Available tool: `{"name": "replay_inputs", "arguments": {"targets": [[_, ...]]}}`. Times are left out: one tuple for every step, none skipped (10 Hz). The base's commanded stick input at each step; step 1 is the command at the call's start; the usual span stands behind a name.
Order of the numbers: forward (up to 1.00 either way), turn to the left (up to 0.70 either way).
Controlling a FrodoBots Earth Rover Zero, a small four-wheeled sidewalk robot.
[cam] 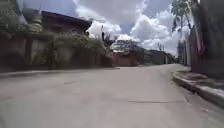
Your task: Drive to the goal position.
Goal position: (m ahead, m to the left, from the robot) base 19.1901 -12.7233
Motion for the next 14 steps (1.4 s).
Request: {"name": "replay_inputs", "arguments": {"targets": [[1.0,-0.04],[1.0,-0.1],[1.0,-0.32],[1.0,-0.39],[1.0,-0.4],[1.0,-0.4],[1.0,-0.4],[1.0,-0.4],[1.0,-0.4],[1.0,-0.4],[1.0,-0.4],[1.0,-0.4],[1.0,-0.4],[1.0,-0.4]]}}
